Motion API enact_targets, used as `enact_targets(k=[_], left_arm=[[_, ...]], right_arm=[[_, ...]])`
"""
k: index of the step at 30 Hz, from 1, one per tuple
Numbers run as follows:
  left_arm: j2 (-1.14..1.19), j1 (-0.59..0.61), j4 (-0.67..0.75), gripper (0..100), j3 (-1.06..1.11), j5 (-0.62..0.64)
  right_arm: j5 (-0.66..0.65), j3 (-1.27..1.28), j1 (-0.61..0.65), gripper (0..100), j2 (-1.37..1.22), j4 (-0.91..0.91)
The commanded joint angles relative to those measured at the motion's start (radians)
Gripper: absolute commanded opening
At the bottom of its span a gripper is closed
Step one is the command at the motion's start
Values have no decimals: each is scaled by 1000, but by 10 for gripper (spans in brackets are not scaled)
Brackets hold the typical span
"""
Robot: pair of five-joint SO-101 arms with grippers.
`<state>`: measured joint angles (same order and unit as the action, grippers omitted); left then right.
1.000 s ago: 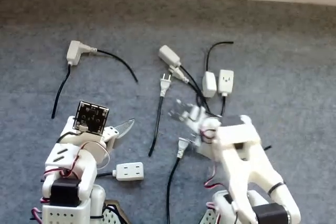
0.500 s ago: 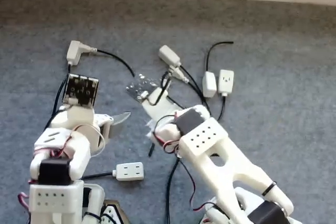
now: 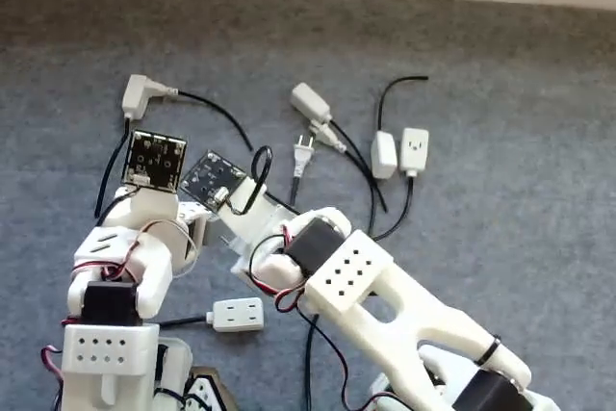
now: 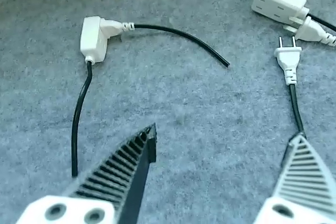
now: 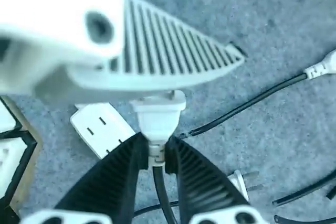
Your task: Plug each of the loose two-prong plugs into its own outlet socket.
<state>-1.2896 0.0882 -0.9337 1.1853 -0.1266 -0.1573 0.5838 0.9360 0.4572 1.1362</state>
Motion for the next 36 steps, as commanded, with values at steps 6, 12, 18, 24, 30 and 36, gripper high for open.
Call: enact_targets(k=[6,12,18,24,30,36], left_arm=[[2,1,106,373,122,-34],[2,-36,101,373,136,-35],[2,-39,101,373,137,-35],[2,-94,92,373,143,-37],[-7,-71,87,373,142,-37],[-7,36,92,373,113,-6]], right_arm=[[2,-237,5,6,10,148],[-32,-441,-4,6,2,286],[-31,-516,-64,6,2,334],[-28,-519,-65,6,1,315],[-34,-504,-82,6,1,321],[-72,-421,-162,6,1,317]])
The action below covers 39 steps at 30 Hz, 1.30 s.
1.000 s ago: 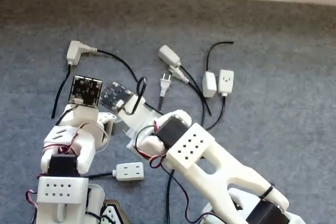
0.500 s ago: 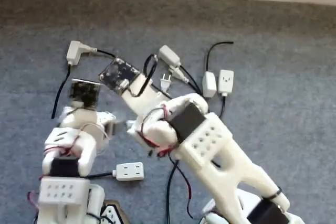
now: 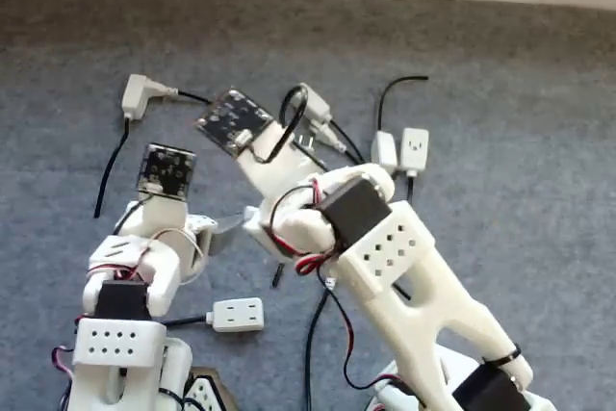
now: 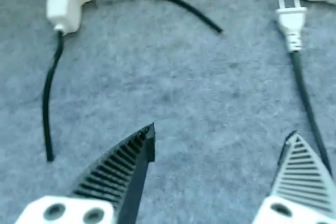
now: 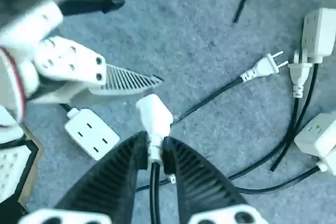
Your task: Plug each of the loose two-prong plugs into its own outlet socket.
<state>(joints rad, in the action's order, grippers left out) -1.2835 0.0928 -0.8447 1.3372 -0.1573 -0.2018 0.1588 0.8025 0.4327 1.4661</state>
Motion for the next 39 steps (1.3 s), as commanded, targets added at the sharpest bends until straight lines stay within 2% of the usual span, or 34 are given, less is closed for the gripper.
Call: enact_targets(k=[1,8,17,26,32,39], left_arm=[[-13,38,3,373,-50,35],[-13,25,20,373,-67,44],[-13,-99,31,373,-70,61],[-13,-108,25,373,-67,60],[-13,-217,-6,373,-27,32],[-13,-214,-20,373,-12,29]], right_arm=[[-29,18,-28,6,25,-13],[-26,53,-10,6,27,-27],[-25,51,101,6,28,-19],[-25,51,87,6,35,-25],[-25,42,67,6,27,-27],[-25,48,65,6,27,-27]])
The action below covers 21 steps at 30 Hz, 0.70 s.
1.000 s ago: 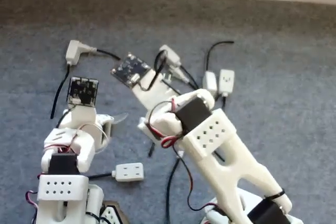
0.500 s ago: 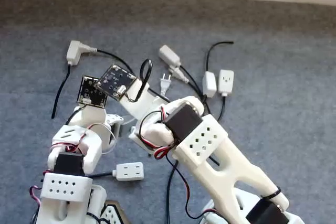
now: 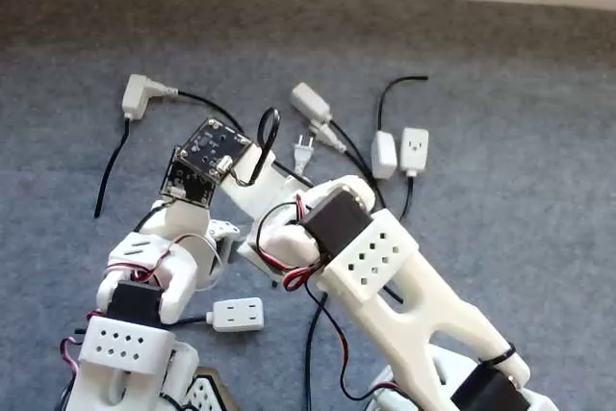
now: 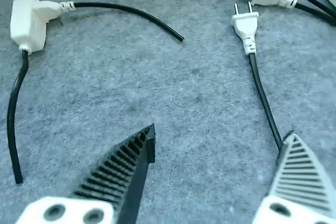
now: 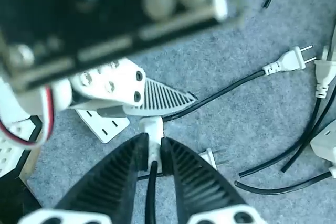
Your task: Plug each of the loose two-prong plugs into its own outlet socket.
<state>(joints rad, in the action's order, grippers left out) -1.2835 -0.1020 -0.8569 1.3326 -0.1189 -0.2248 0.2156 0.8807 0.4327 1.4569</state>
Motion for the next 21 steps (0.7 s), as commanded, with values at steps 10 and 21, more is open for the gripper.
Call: enact_targets(k=[10,21], left_arm=[[-1,366,14,373,-160,-29],[498,426,-427,372,-808,-37]], right_arm=[[-37,16,-84,6,24,50],[192,44,-85,8,-214,91]])
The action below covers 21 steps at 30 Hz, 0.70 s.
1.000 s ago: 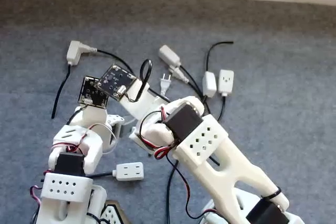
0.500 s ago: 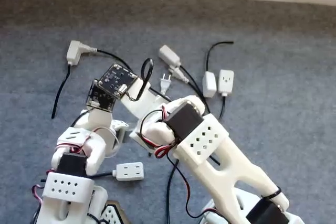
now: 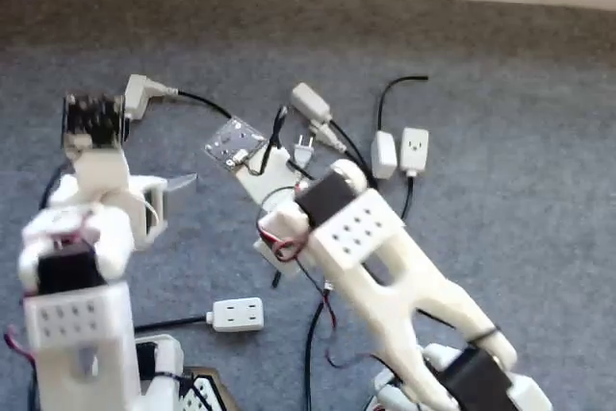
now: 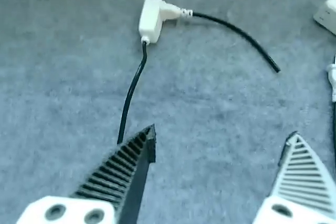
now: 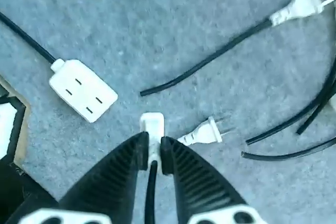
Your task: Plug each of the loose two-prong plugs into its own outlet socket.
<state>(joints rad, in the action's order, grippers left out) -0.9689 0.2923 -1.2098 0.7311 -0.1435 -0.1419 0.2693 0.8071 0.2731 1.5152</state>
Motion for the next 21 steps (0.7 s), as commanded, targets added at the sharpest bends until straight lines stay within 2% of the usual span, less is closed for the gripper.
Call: enact_targets(k=[1,5,8,16,19,21], left_arm=[[251,53,-87,372,-268,-12],[515,153,-126,372,-518,-63],[722,228,-176,372,-713,-84],[1242,438,-307,372,-1251,-146],[1400,489,-359,372,-1440,-160],[1491,507,-400,372,-1554,-173]], right_arm=[[176,-18,-2,9,-71,42],[451,-88,54,9,-87,87],[549,-173,62,6,-67,124],[566,-263,62,6,-107,188],[572,-268,73,6,-136,189],[624,-262,101,6,-154,189]])
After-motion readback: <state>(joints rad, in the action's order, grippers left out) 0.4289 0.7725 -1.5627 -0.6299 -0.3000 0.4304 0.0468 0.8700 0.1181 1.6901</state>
